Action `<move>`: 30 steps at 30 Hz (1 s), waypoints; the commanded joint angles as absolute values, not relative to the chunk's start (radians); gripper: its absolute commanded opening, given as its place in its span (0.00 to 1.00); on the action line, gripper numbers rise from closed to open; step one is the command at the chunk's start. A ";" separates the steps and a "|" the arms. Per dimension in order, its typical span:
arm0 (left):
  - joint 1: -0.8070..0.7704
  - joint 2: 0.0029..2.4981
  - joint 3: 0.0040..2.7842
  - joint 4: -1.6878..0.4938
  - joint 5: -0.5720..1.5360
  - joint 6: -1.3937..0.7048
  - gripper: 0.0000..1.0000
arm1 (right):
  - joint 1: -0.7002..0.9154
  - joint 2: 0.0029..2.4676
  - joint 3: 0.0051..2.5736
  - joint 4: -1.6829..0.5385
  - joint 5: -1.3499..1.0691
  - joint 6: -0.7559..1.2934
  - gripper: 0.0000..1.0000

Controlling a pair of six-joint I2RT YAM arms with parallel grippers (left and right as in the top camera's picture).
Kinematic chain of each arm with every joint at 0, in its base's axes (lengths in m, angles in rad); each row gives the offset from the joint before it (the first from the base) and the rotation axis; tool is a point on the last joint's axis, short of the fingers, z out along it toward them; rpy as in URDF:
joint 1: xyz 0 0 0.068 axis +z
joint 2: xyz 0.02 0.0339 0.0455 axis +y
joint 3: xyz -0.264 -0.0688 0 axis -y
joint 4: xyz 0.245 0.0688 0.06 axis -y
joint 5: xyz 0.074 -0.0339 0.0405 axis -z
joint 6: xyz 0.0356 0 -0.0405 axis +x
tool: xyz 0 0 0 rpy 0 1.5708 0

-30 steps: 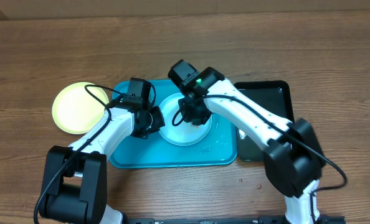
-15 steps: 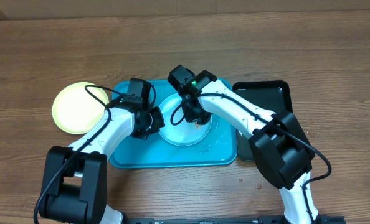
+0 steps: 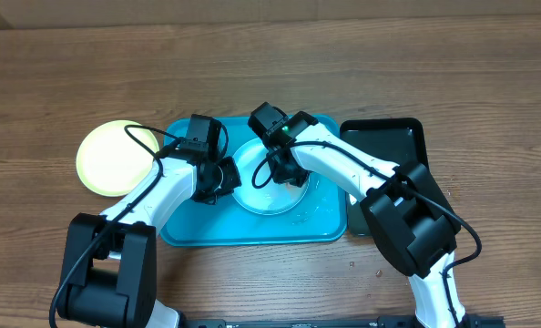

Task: Clean dirty plates on tray and stack at the side
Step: 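Scrub the light-blue plate with the sponge while left gripper holds rim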

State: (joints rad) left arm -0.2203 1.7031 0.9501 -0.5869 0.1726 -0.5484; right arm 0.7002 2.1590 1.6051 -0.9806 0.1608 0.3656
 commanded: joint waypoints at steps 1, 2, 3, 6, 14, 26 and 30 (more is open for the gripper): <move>-0.217 1.715 0.942 -0.595 0.185 -0.553 0.06 | 0.694 2.157 1.554 -0.938 0.081 0.364 0.04; -0.217 1.715 0.942 -0.596 0.185 -0.553 0.06 | 0.694 2.157 1.547 -0.928 0.047 0.363 0.04; -0.217 1.715 0.942 -0.597 0.185 -0.553 0.06 | 0.694 2.157 1.539 -0.918 0.011 0.363 0.04; -0.217 1.715 0.942 -0.597 0.185 -0.553 0.06 | 0.694 2.157 1.525 -0.898 -0.116 0.353 0.04; -0.217 1.715 0.942 -0.595 0.185 -0.553 0.05 | 0.694 2.157 1.525 -0.863 -0.353 0.303 0.04; -0.217 1.715 0.942 -0.603 0.185 -0.529 0.06 | 0.625 2.139 1.657 -0.854 -0.570 0.254 0.04; -0.217 1.715 0.942 -0.609 0.184 -0.527 0.07 | 0.552 2.108 1.747 -0.959 -0.570 0.233 0.04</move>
